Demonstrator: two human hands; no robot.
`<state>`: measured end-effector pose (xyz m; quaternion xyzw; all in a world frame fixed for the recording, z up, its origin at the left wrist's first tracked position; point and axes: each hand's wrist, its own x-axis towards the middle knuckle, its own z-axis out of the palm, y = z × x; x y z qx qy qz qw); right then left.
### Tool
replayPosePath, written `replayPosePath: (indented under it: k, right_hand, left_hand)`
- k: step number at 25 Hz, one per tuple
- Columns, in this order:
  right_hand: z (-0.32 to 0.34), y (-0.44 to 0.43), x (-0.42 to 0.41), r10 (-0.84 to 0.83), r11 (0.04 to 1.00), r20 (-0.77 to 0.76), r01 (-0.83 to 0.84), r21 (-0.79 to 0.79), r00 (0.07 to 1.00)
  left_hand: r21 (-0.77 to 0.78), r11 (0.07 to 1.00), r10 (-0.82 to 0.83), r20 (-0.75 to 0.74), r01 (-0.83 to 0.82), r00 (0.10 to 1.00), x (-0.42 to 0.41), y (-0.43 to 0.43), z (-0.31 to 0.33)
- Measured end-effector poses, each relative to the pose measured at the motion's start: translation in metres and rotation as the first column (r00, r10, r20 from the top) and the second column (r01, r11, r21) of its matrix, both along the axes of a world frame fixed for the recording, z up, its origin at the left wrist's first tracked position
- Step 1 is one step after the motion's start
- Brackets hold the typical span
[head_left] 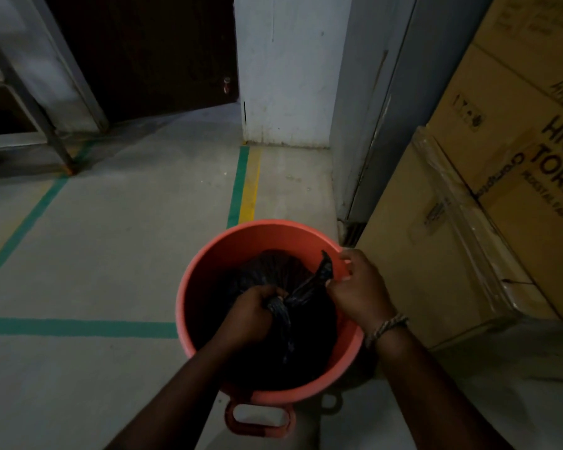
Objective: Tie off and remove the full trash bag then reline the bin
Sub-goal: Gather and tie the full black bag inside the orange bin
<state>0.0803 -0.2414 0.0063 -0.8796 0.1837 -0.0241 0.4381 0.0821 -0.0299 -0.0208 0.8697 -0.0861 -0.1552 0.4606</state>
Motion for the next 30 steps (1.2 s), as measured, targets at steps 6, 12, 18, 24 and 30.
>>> replayPosePath:
  k: [6, 12, 18, 24, 30]
  right_hand:
    - [0.012, 0.046, -0.036, 0.617, 0.783, -0.445, -0.563, 0.265, 0.649]
    - [-0.050, 0.092, -0.056, 0.093, 0.674, -0.472, 0.293, 0.678, 0.877]
    - [-0.051, 0.107, -0.061, 0.176, 0.014, -0.428, 0.432, 0.902, 0.887]
    - [-0.046, 0.091, -0.056, 0.265, 0.148, -0.362, 0.333, 0.931, 0.894]
    - [-0.045, 0.077, -0.047, 0.317, 0.236, -0.381, 0.317, 0.919, 0.869]
  left_hand:
    - [0.081, 0.996, -0.039, 0.094, 0.032, 0.995, 0.004, -0.004, 0.001]
    - [0.408, 0.906, -0.023, 0.320, -0.116, 0.947, -0.024, -0.015, 0.023]
    - [0.588, 0.788, -0.030, 0.331, -0.181, 0.943, -0.032, -0.018, 0.032]
    - [0.513, 0.842, -0.023, 0.341, -0.166, 0.940, -0.032, -0.022, 0.026]
    - [0.380, 0.912, 0.000, 0.379, -0.155, 0.925, -0.033, -0.022, 0.015]
